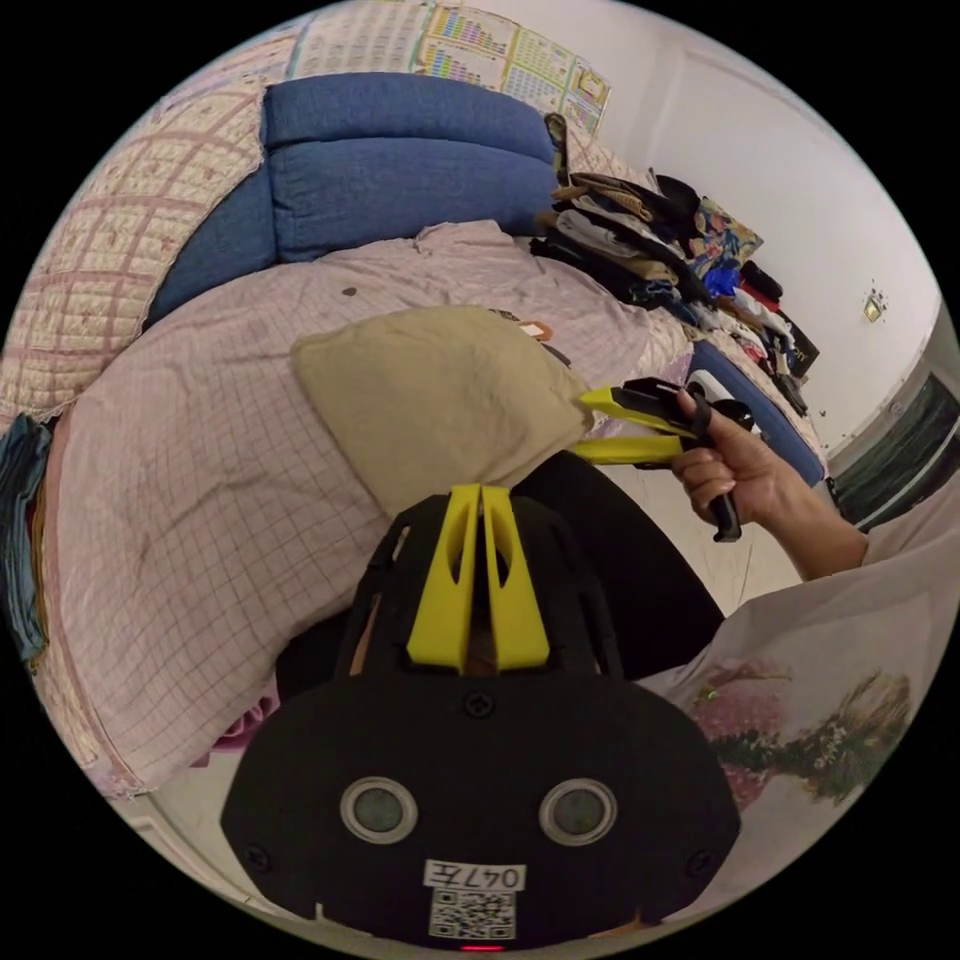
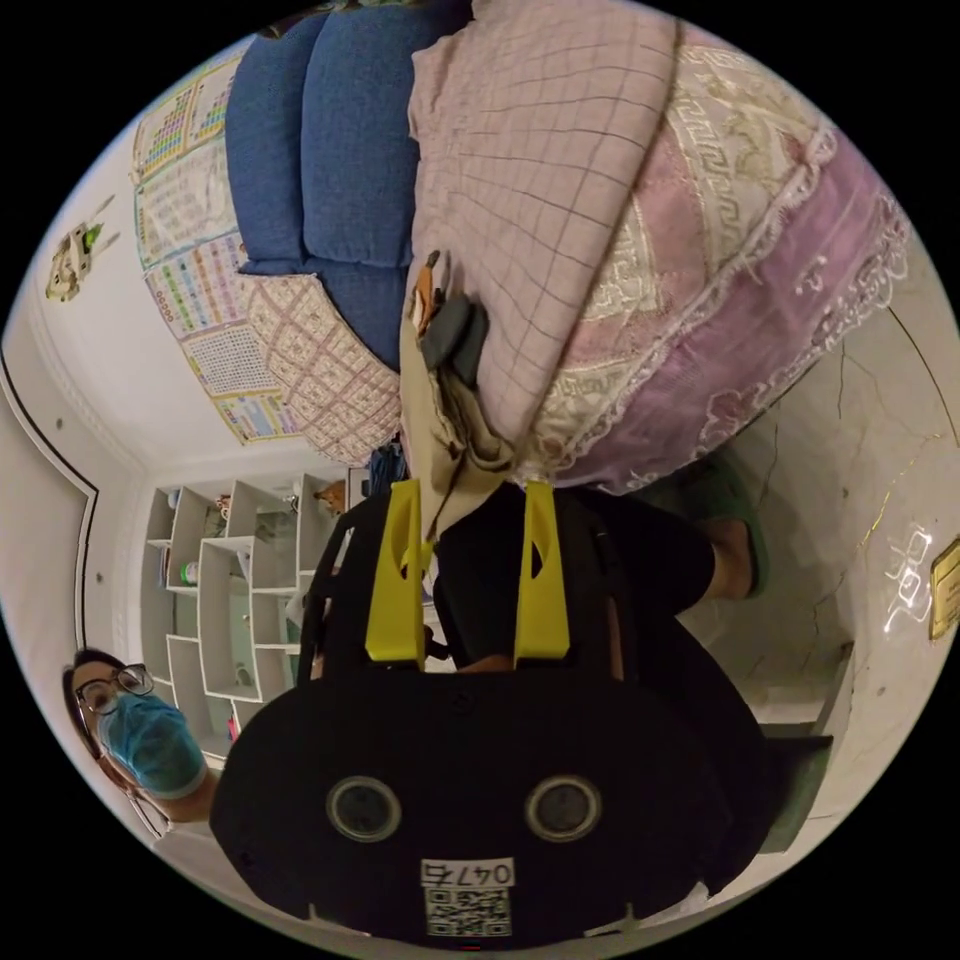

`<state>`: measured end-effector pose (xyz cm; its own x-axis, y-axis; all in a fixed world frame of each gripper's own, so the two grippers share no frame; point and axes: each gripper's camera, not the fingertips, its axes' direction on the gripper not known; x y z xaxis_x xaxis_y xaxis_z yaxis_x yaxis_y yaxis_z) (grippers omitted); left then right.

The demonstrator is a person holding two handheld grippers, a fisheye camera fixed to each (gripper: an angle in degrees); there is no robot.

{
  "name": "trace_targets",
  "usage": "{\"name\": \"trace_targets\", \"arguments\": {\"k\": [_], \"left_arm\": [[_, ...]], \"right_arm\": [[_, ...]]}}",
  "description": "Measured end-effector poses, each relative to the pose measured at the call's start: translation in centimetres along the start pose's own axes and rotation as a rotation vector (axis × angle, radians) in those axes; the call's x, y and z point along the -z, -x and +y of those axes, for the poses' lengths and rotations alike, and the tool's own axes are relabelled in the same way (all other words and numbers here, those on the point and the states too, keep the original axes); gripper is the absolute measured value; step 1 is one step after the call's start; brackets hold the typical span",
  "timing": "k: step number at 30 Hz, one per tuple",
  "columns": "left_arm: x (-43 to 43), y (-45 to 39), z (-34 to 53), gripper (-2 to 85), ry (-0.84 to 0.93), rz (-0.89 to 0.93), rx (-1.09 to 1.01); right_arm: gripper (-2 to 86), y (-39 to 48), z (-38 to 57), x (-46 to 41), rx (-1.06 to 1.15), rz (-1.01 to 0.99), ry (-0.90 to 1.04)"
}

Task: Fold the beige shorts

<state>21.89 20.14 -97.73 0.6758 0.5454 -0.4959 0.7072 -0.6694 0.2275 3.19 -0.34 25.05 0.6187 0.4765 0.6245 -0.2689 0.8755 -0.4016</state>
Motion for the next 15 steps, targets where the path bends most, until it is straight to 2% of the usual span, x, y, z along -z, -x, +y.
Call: {"name": "trace_targets", "arguments": {"k": [10, 15], "left_arm": [[0.7, 2.0, 1.2, -1.0, 0.001, 0.016, 0.012], [1.9, 2.8, 1.1, -1.0, 0.004, 0.023, 0.023]], "right_arm": [[12.9, -3.0, -1.4, 4.2, 0.018, 0.005, -0.023], [6.2, -3.3, -1.8, 7.1, 0.031, 0.025, -0.028]]}}
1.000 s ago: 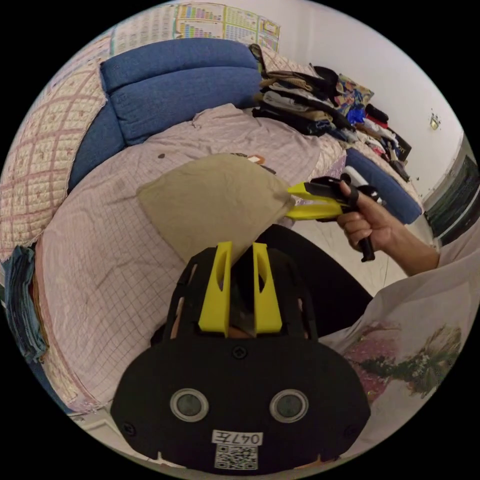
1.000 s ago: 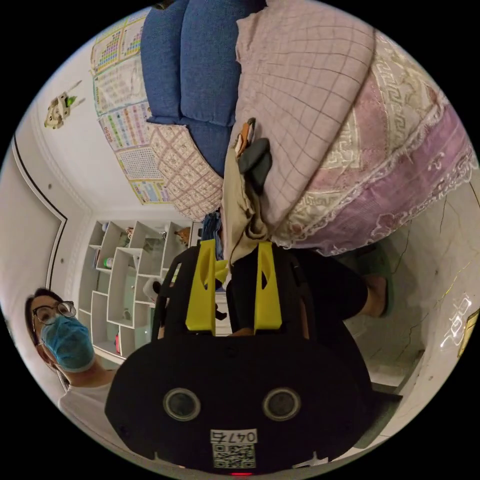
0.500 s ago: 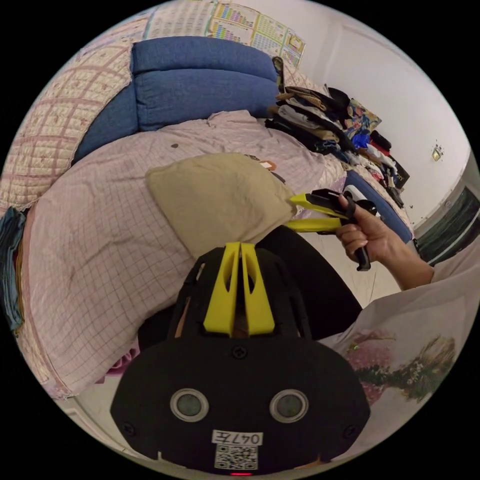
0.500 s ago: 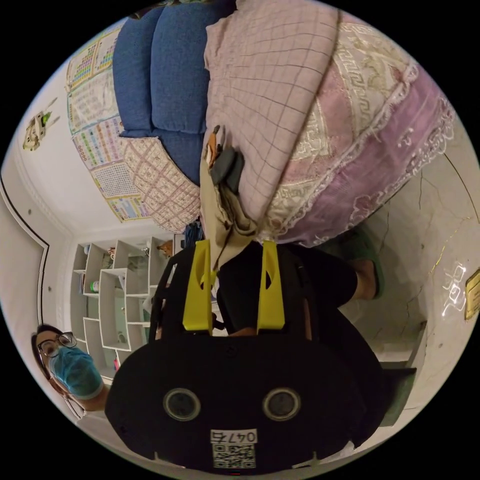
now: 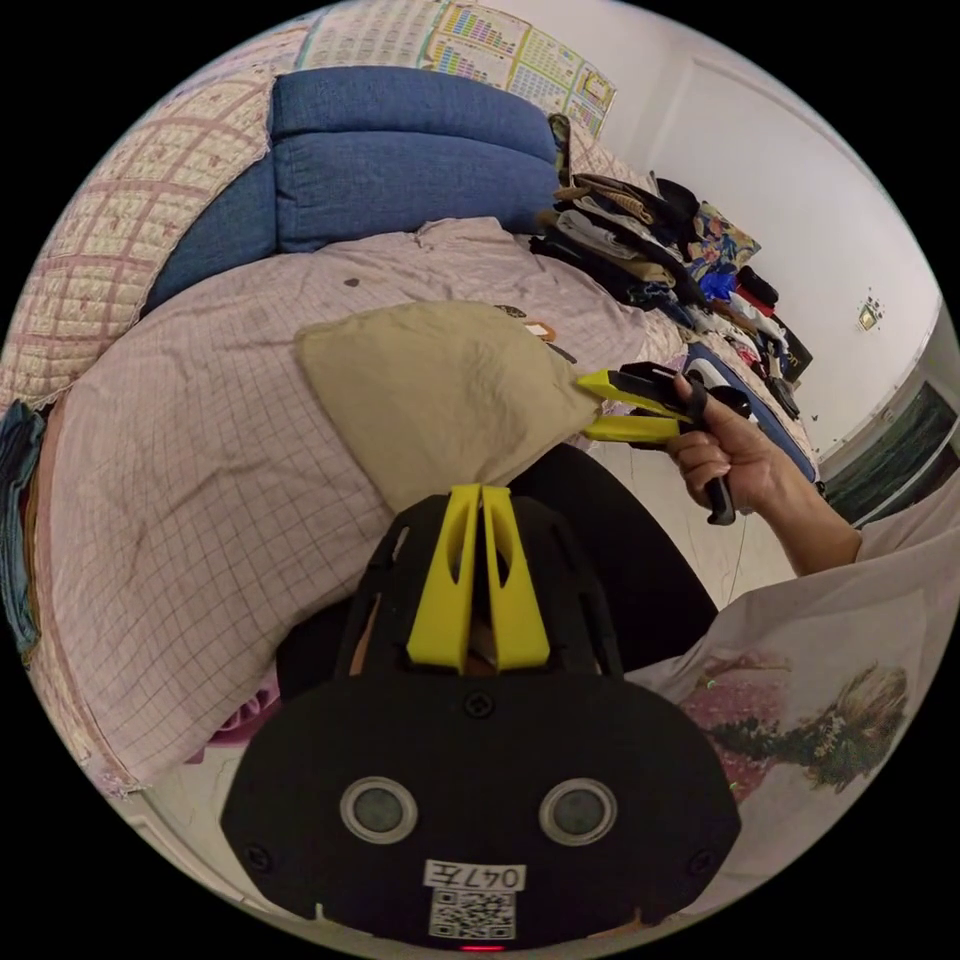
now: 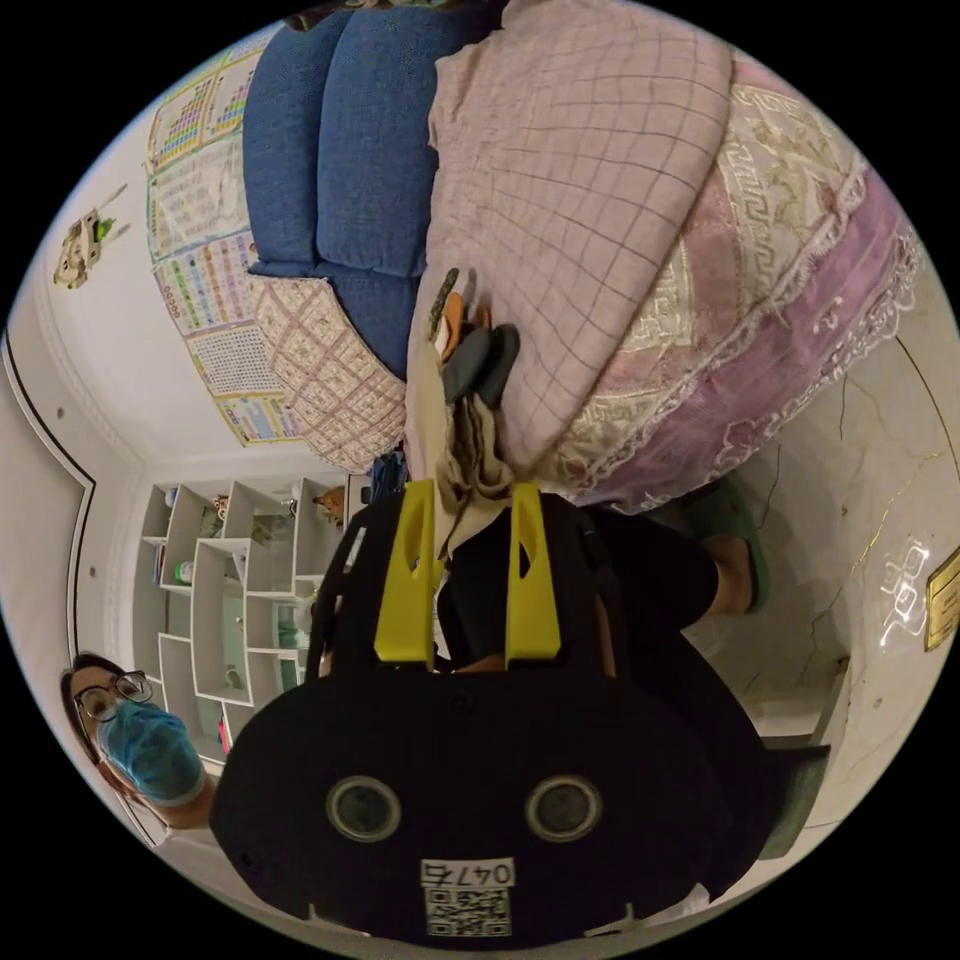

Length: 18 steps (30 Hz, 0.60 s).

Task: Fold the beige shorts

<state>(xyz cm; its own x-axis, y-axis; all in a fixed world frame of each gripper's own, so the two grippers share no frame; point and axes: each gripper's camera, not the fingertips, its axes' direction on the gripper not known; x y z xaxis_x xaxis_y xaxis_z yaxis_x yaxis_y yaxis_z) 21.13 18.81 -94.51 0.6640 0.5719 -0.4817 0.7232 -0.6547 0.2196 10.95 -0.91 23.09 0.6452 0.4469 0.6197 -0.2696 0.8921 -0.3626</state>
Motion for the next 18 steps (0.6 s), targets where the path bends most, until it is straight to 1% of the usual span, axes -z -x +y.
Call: {"name": "trace_targets", "arguments": {"k": [2, 5, 7, 9, 10, 12, 14, 16, 18], "left_arm": [[0.6, 0.3, -0.1, -1.0, -0.004, 0.014, 0.003], [1.9, 1.2, -0.1, -0.9, -0.020, 0.057, 0.015], [3.4, 1.9, 0.0, -0.9, -0.051, 0.068, 0.034], [5.9, 2.8, 0.0, -0.9, -0.106, 0.072, 0.058], [6.5, 3.0, 0.0, -1.0, -0.119, 0.075, 0.061], [8.4, 3.8, -0.4, -1.0, -0.153, 0.083, 0.077], [9.4, 4.3, -0.9, -1.0, -0.167, 0.088, 0.087], [10.0, 4.6, -1.5, -1.0, -0.171, 0.093, 0.100], [10.8, 4.7, -2.5, -1.0, -0.179, 0.111, 0.111]], "right_arm": [[4.2, -0.3, -0.2, 1.1, 0.008, 0.007, -0.001], [1.3, 0.4, -0.1, 2.9, 0.075, 0.068, -0.019], [0.7, 1.8, 0.2, 4.3, 0.152, 0.091, -0.042], [0.6, 5.1, 0.5, 7.3, 0.318, 0.081, -0.085], [0.6, 6.2, 0.6, 8.1, 0.367, 0.094, -0.090], [0.6, 10.3, 1.5, 12.0, 0.554, 0.132, -0.144], [0.6, 12.3, 2.1, 15.1, 0.623, 0.184, -0.173], [0.6, 13.3, 2.7, 18.9, 0.650, 0.196, -0.212], [0.5, 13.6, 3.9, 25.3, 0.646, 0.192, -0.309]]}}
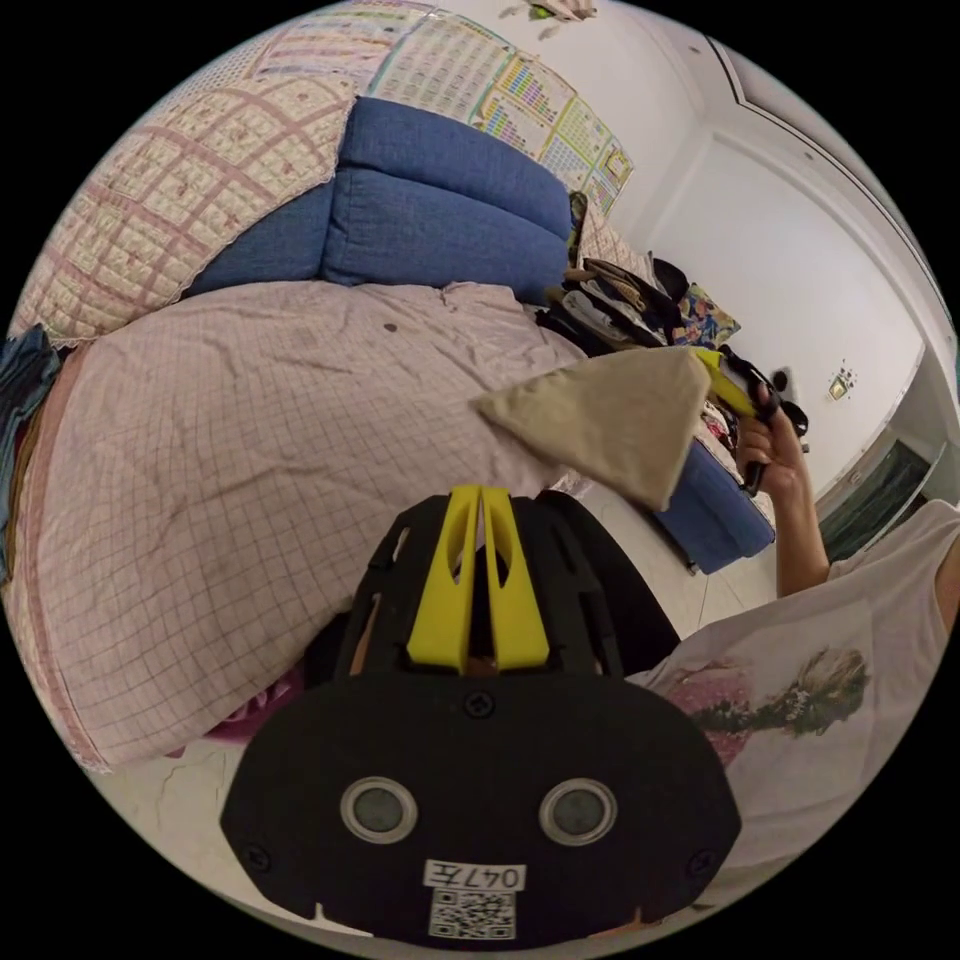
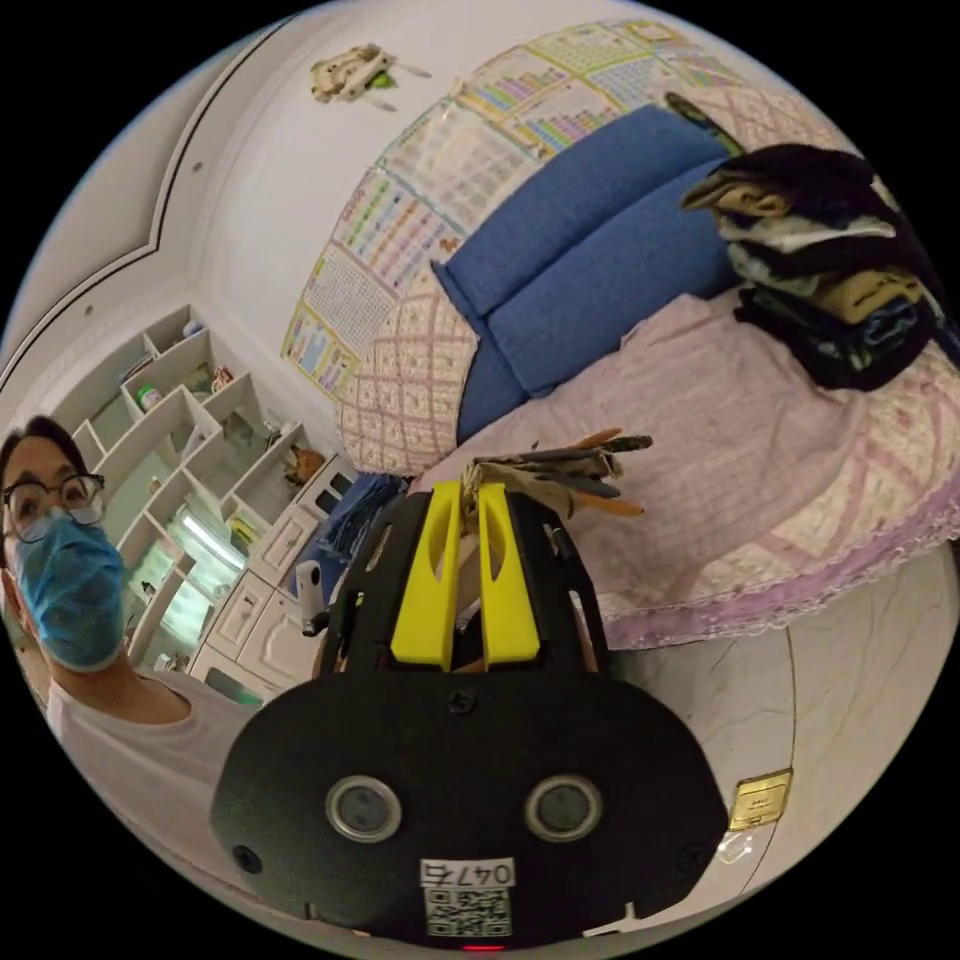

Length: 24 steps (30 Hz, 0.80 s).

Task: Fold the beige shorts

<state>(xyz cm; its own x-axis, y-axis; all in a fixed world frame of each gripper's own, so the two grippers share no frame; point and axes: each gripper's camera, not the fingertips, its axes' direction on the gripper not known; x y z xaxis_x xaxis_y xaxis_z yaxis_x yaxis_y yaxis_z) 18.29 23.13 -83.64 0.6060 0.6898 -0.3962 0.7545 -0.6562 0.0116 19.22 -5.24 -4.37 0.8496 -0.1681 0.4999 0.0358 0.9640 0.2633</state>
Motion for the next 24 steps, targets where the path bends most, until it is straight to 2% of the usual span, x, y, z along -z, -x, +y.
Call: {"name": "trace_targets", "arguments": {"k": [4, 9, 14, 19, 22, 24], "left_arm": [[0.4, -1.1, -2.1, -1.0, 0.010, 0.036, -0.001], [0.0, -3.5, -6.7, -1.0, 0.068, 0.015, -0.013], [-0.1, -5.9, -10.7, -1.0, 0.121, -0.011, -0.018], [1.1, -6.8, -12.9, -1.0, 0.153, -0.136, 0.025], [2.1, -6.6, -14.0, -1.0, 0.156, -0.170, 0.102], [2.9, -6.9, -15.1, -1.0, 0.155, -0.190, 0.147]], "right_arm": [[0.5, -1.2, -0.5, 11.1, -0.017, 0.113, -0.167], [0.4, -3.7, -2.0, 26.1, -0.058, 0.532, -0.420], [0.4, -9.3, -8.3, 35.5, -0.141, 0.768, -0.544], [0.8, -12.7, -23.1, 38.2, -0.121, 0.900, -0.495], [3.3, -15.2, -35.5, 35.7, -0.083, 0.948, -0.366], [13.8, -16.9, -41.8, 32.9, -0.148, 0.920, -0.272]]}}
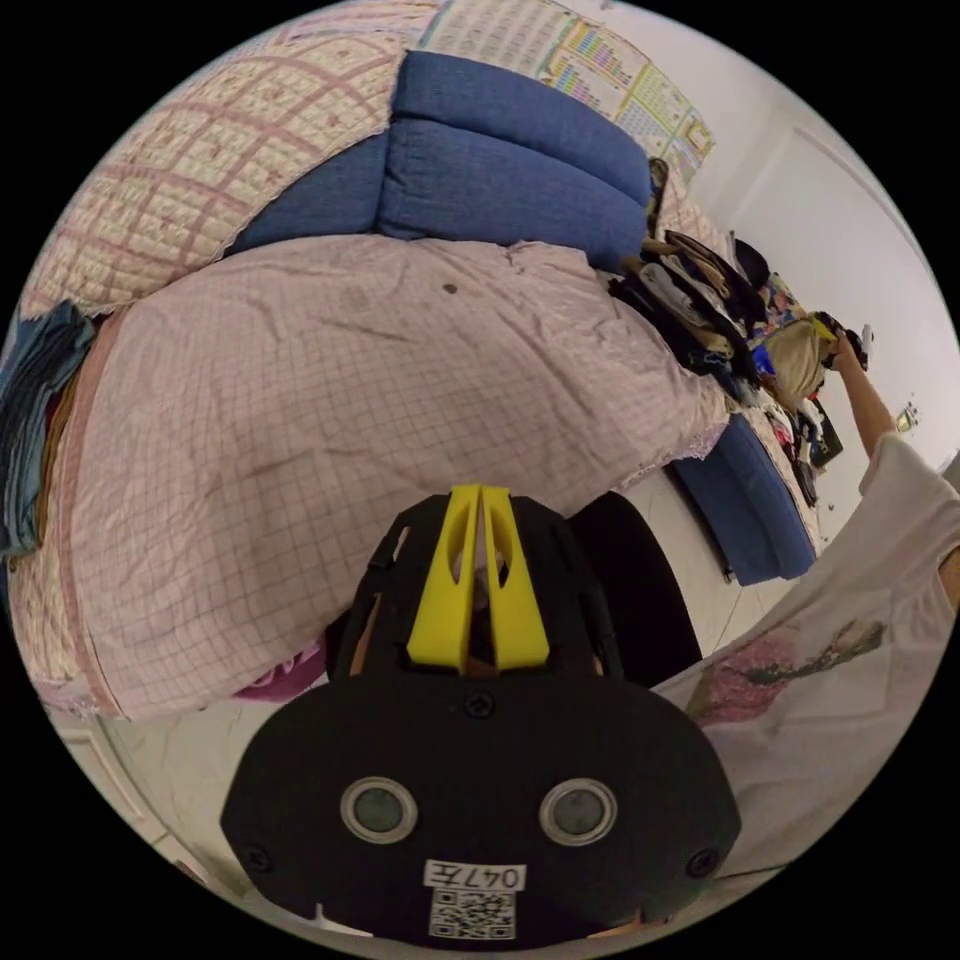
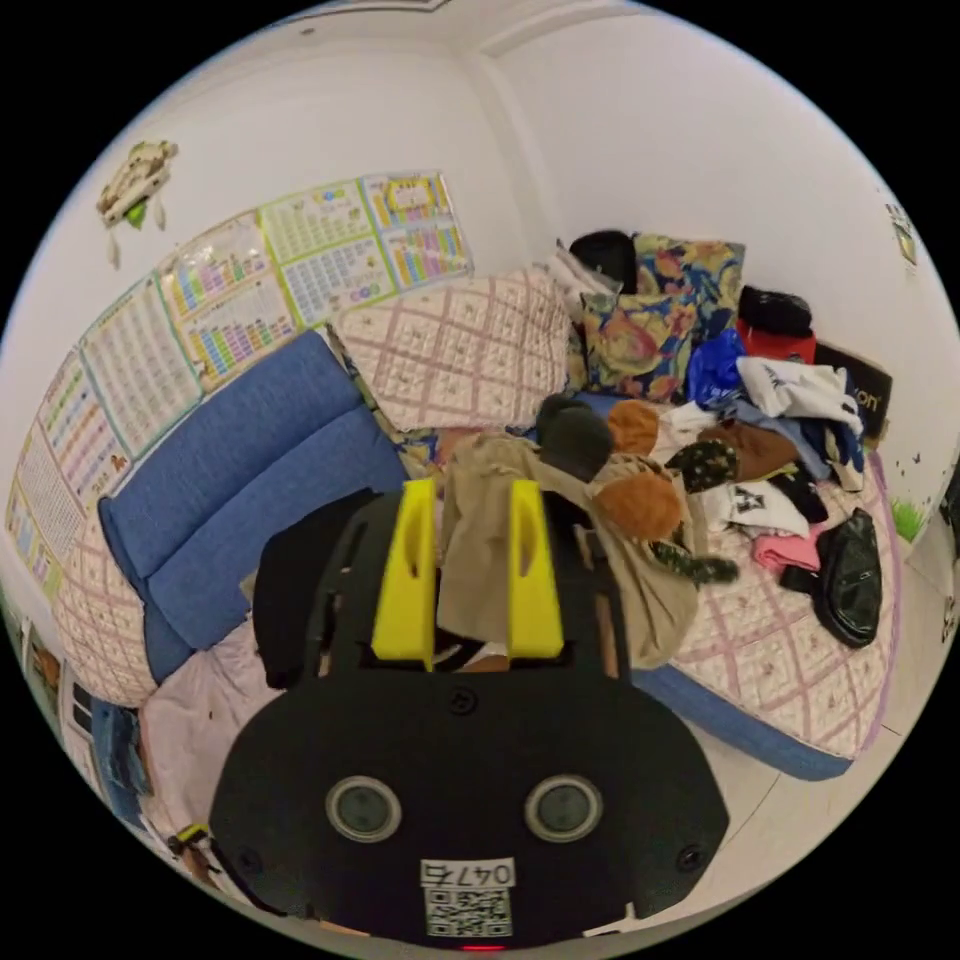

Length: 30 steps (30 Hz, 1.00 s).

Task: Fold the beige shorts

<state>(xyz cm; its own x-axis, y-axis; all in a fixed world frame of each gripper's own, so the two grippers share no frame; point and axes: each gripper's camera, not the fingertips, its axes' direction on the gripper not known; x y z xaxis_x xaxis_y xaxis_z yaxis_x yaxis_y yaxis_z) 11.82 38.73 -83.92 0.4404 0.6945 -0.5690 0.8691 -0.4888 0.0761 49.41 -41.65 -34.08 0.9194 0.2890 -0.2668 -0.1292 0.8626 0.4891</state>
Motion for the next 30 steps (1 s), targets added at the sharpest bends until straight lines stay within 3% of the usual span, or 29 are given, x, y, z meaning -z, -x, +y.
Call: {"name": "trace_targets", "arguments": {"k": [6, 16, 22, 24, 30], "left_arm": [[4.5, -1.0, -0.8, -1.0, -0.003, -0.075, 0.065], [12.3, -5.0, -5.3, -1.0, -0.125, -0.077, 0.049], [17.0, -9.1, -7.6, -1.0, -0.139, -0.103, -0.012], [19.4, -10.3, -8.0, -1.0, -0.152, -0.135, -0.015], [25.9, -11.5, -7.6, -1.0, -0.214, -0.165, 0.038]], "right_arm": [[10.6, 4.6, 0.5, 2.2, -0.075, -0.031, -0.371], [8.0, 15.5, -0.5, 12.0, 0.240, -0.109, -0.375], [5.8, 31.5, -1.1, 17.5, 0.508, -0.079, -0.380], [0.8, 37.9, -0.5, 19.2, 0.589, -0.148, -0.411], [-0.3, 52.3, 0.9, 20.5, 0.748, -0.358, -0.340]]}}
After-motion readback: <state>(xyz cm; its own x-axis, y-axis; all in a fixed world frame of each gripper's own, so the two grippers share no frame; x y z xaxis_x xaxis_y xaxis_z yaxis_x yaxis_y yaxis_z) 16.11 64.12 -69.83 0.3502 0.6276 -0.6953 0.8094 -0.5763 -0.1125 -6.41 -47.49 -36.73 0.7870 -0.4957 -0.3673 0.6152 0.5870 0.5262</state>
